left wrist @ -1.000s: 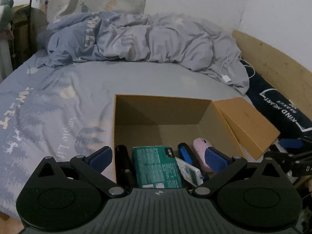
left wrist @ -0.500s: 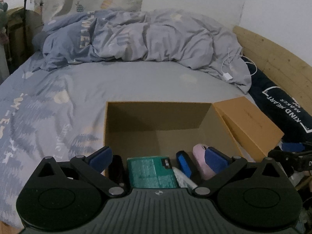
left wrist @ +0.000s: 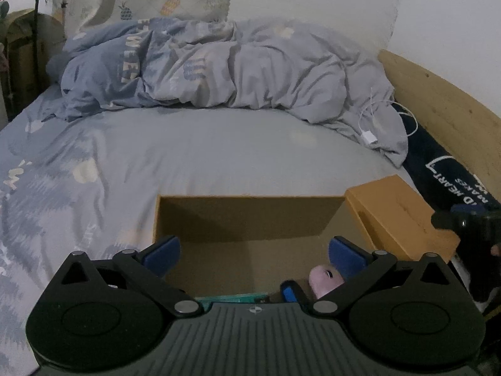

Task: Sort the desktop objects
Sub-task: 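Withdraw the right tool and move it toward the yellow plastic bottle, then close the right gripper around the yellow bottle, then lift the yellow bottle with the right tool and carry it over the box, then lower the yellow bottle into the box and open the right gripper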

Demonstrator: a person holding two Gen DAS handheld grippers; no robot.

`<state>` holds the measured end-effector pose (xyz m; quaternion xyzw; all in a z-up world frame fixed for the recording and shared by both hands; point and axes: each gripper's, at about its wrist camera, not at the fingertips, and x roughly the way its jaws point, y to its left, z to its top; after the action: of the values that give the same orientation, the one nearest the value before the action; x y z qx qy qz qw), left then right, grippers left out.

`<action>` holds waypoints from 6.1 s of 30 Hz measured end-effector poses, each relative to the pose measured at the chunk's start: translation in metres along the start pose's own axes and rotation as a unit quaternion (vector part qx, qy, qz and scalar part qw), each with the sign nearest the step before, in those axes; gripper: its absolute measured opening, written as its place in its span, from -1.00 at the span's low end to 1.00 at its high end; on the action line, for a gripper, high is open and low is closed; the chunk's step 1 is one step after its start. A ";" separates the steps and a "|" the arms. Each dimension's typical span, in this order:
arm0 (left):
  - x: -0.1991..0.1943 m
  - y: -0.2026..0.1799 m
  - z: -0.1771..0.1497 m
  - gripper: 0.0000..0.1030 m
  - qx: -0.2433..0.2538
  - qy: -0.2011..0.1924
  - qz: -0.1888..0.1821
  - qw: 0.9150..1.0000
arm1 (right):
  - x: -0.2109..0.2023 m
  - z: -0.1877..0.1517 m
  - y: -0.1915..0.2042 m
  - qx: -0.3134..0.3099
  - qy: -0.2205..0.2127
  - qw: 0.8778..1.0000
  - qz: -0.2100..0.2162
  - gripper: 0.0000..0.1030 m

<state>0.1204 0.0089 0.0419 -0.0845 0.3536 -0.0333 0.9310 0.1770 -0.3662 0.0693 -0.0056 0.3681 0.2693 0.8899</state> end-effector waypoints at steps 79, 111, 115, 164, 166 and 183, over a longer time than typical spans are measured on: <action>0.139 0.072 0.042 1.00 -0.063 0.033 -0.007 0.997 | 0.285 0.094 -0.002 -0.188 0.193 0.963 0.023 -0.09; 0.008 0.017 0.066 1.00 -0.023 -0.065 0.005 0.998 | 0.045 0.113 -0.008 -0.102 -0.027 0.994 -0.008 -0.12; -0.007 0.016 0.065 1.00 -0.023 -0.077 0.005 0.997 | 0.010 0.106 0.002 -0.103 -0.036 0.994 0.001 -0.12; -0.063 0.035 -0.049 1.00 -0.013 -0.125 0.048 0.991 | -0.057 -0.016 0.122 -0.113 0.014 0.992 0.045 -0.12; -0.060 0.038 -0.053 1.00 -0.015 -0.123 0.049 0.991 | -0.046 -0.024 0.121 -0.110 0.024 0.993 0.041 -0.12; -0.036 0.056 -0.076 1.00 -0.037 -0.079 0.043 0.995 | 0.044 -0.077 0.106 -0.083 0.125 0.989 -0.006 -0.12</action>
<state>0.0430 0.0582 -0.0012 -0.1059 0.2836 0.0263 0.9527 0.1009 -0.2712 0.0039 -0.1147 0.4529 0.2910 0.8349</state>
